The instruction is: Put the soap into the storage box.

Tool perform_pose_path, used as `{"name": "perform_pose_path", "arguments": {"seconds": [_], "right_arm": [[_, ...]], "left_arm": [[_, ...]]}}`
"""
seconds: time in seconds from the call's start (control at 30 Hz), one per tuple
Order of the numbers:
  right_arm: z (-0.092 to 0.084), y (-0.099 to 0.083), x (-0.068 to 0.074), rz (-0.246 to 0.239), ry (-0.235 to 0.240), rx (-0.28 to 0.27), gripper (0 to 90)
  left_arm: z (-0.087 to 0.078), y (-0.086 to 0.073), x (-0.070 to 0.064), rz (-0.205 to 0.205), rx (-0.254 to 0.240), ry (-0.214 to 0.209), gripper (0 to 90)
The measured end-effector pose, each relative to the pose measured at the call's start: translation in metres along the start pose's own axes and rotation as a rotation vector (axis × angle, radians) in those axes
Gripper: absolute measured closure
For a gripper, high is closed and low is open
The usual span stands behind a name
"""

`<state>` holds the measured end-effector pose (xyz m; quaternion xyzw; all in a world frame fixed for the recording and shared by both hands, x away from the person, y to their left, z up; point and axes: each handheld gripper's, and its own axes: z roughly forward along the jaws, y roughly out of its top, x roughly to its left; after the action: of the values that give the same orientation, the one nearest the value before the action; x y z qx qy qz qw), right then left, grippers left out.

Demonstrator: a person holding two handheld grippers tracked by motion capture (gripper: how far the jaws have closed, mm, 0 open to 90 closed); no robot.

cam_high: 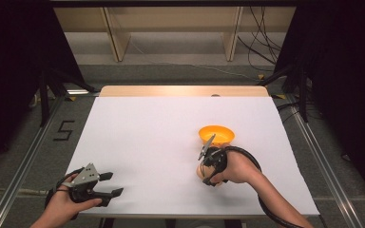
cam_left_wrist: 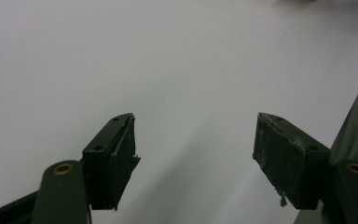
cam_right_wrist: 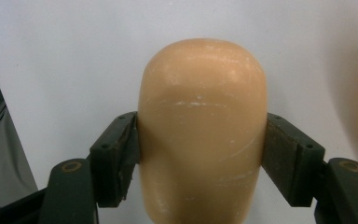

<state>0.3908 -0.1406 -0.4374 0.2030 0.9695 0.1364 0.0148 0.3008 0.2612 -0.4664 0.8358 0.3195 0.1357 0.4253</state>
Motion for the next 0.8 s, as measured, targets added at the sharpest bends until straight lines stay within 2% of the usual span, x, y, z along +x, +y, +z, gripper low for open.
{"name": "perform_pose_path", "arguments": {"seconds": [0.1,0.17,0.2,0.23,0.4,0.47,0.67,0.77,0.8], "right_arm": [[-0.001,-0.002,-0.001,0.01,0.0,0.0,33.5],[-0.001,-0.002,-0.002,-0.01,0.002,-0.007,33.5],[-0.001,-0.003,-0.002,-0.007,0.001,-0.008,33.5],[-0.001,-0.003,-0.003,-0.003,-0.002,0.0,33.5],[-0.002,-0.005,-0.006,-0.016,-0.003,0.007,33.5],[-0.003,-0.006,-0.007,-0.017,-0.009,0.0,33.6],[-0.004,-0.009,-0.012,-0.034,-0.006,-0.018,33.6],[-0.004,-0.011,-0.012,-0.002,-0.014,-0.021,33.5],[-0.004,-0.011,-0.014,-0.021,-0.003,-0.031,33.5]], "left_arm": [[0.0,0.0,0.0,0.001,0.0,0.001,29.4],[0.0,0.0,0.0,0.0,0.0,0.001,29.3],[0.0,0.0,-0.001,-0.02,0.001,0.0,29.3],[0.0,0.0,0.0,0.0,-0.001,0.001,29.3],[0.0,0.0,0.0,0.001,-0.001,0.0,29.3],[0.0,0.0,-0.001,-0.021,0.004,-0.001,29.4],[0.0,0.0,0.0,0.0,-0.001,0.001,29.3],[-0.001,0.0,0.0,-0.002,0.0,0.001,29.3],[-0.001,0.0,0.0,-0.001,0.0,0.001,29.4]]}}
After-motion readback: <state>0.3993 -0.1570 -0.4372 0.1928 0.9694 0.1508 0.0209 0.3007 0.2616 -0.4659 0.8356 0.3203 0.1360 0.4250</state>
